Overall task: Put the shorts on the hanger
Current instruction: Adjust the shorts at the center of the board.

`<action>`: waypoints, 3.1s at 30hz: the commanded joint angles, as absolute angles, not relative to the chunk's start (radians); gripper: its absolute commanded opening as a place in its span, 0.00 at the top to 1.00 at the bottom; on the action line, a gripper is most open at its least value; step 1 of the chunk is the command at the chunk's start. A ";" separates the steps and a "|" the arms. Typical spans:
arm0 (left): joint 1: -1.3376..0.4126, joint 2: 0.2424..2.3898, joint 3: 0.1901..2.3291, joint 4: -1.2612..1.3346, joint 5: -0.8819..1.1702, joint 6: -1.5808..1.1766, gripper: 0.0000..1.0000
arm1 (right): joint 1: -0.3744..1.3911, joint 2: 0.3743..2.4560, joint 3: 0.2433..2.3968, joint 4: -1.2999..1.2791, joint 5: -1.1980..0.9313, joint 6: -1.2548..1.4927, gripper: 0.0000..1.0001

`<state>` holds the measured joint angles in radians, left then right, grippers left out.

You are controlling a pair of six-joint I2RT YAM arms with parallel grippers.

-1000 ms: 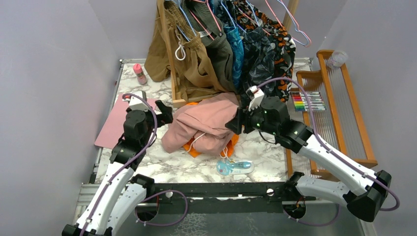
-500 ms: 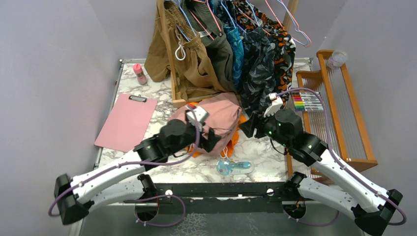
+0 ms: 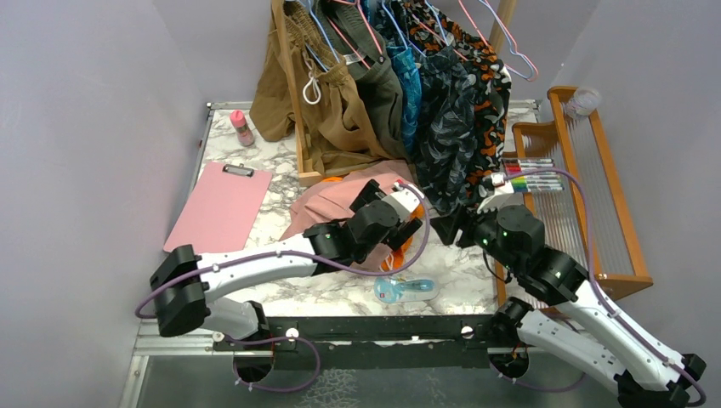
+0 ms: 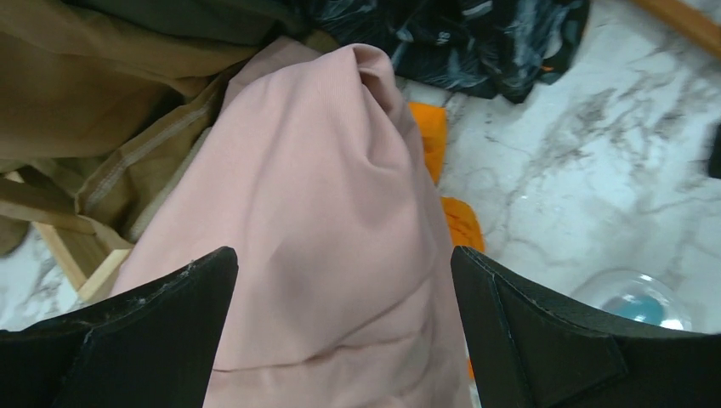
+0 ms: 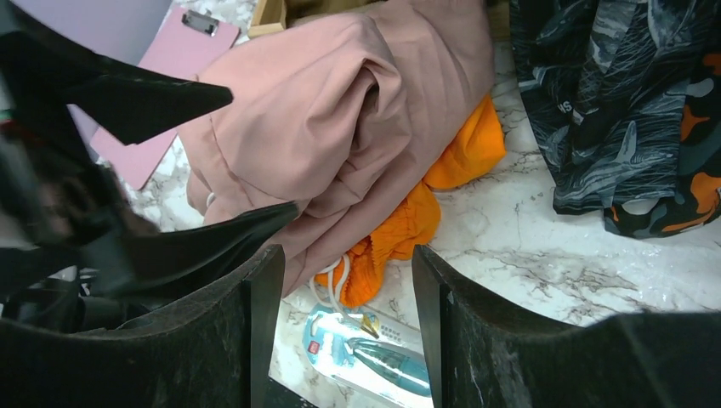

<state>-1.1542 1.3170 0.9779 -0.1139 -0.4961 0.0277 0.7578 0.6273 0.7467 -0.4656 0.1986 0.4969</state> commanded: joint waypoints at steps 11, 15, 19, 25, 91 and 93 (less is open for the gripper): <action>-1.150 1.497 1.095 -0.208 -0.827 0.011 0.46 | 0.756 0.569 0.764 -0.526 0.208 0.492 0.41; -1.061 1.340 1.049 -0.213 -0.795 -0.063 0.78 | 0.755 0.584 0.766 -0.510 0.182 0.457 0.41; -0.858 1.147 1.008 -0.255 -0.604 -0.157 1.00 | 0.756 0.632 0.767 -0.461 0.107 0.422 0.41; -0.694 0.984 0.967 -0.271 -0.388 -0.188 1.00 | 0.756 0.770 0.714 -0.243 -0.146 0.430 0.41; -0.673 1.207 1.619 -0.284 0.287 -0.118 1.00 | 1.081 0.748 0.940 -0.500 -0.252 0.202 0.52; -0.676 1.268 1.635 -0.281 0.345 -0.149 1.00 | 1.081 0.717 0.974 -0.534 -0.175 0.180 0.36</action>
<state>-0.6743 1.1725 1.5818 -0.3660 0.1104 -0.0761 1.0790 0.7521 0.9077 -0.4797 -0.1677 0.2111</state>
